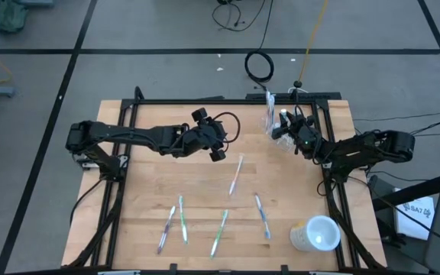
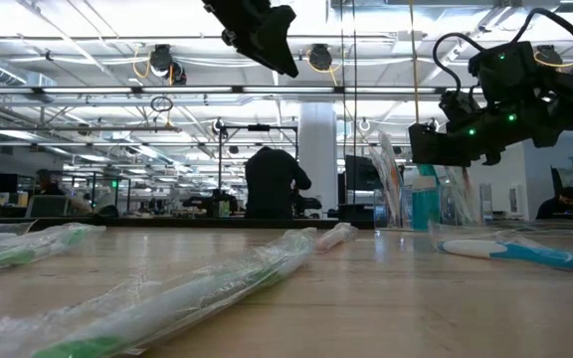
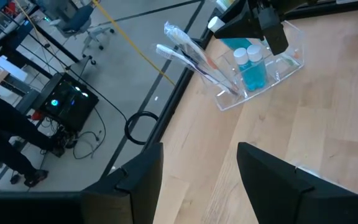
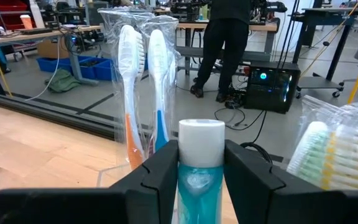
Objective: Pick & Place toothbrushing station
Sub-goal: Put the blue mouthwash into the transparent organizer
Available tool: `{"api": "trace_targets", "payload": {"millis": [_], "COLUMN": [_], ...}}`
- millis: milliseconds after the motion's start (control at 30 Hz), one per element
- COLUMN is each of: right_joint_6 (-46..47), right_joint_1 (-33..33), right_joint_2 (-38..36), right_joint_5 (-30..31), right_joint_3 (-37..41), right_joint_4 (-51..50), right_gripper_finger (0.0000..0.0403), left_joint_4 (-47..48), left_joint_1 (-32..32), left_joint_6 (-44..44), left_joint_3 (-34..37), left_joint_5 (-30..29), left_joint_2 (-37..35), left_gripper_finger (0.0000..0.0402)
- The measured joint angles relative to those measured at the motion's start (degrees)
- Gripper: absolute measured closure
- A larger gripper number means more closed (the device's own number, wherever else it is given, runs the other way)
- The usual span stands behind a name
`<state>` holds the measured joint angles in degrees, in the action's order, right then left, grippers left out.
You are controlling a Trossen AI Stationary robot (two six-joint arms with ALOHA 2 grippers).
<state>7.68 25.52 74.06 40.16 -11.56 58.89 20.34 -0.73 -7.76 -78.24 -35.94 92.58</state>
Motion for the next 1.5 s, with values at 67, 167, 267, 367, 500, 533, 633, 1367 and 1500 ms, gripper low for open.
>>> {"api": "trace_targets", "payload": {"millis": [67, 167, 267, 367, 500, 533, 633, 1367, 1500], "right_joint_6": [-0.02, -0.20, -0.98, -0.92, -0.92, -0.92, -0.92, -4.30, -4.31], "right_joint_1": [0.00, 0.00, 0.00, 0.00, 0.00, 0.00, 0.00, 0.02, 0.04], "right_joint_2": [0.00, 0.00, 0.00, -0.02, -0.02, -0.02, -0.02, -0.02, -0.02], "right_joint_5": [0.00, -0.11, -1.54, -1.70, -1.70, -1.70, -1.68, -4.35, -4.34], "right_joint_3": [0.01, 0.01, 0.00, 0.00, 0.00, 0.00, 0.01, -0.01, -0.01], "right_joint_4": [0.00, -0.02, -0.04, -0.04, -0.04, -0.04, -0.04, -4.10, -4.10], "right_gripper_finger": [0.0289, 0.0289, 0.0289, 0.0289, 0.0289, 0.0289, 0.0288, 0.0288, 0.0281], "left_joint_4": [0.00, 0.00, 0.01, 0.00, 0.01, 0.01, 0.00, 0.09, 0.09], "left_joint_1": [0.00, 0.00, 0.00, 0.00, 0.00, 0.00, 0.00, 0.00, 0.00], "left_joint_6": [0.01, 0.03, 0.05, 0.14, 0.16, 0.16, 0.18, 0.58, 0.58], "left_joint_3": [0.00, 0.00, 0.00, 0.00, 0.00, 0.00, 0.00, 0.00, 0.00], "left_joint_5": [0.01, 0.01, 0.01, 0.01, 0.01, 0.01, 0.01, 0.04, 0.04], "left_joint_2": [0.00, 0.00, 0.00, 0.00, 0.00, 0.00, 0.00, 0.00, 0.00], "left_gripper_finger": [0.0190, 0.0190, 0.0190, 0.0190, 0.0190, 0.0190, 0.0190, 0.0190, 0.0190]}}
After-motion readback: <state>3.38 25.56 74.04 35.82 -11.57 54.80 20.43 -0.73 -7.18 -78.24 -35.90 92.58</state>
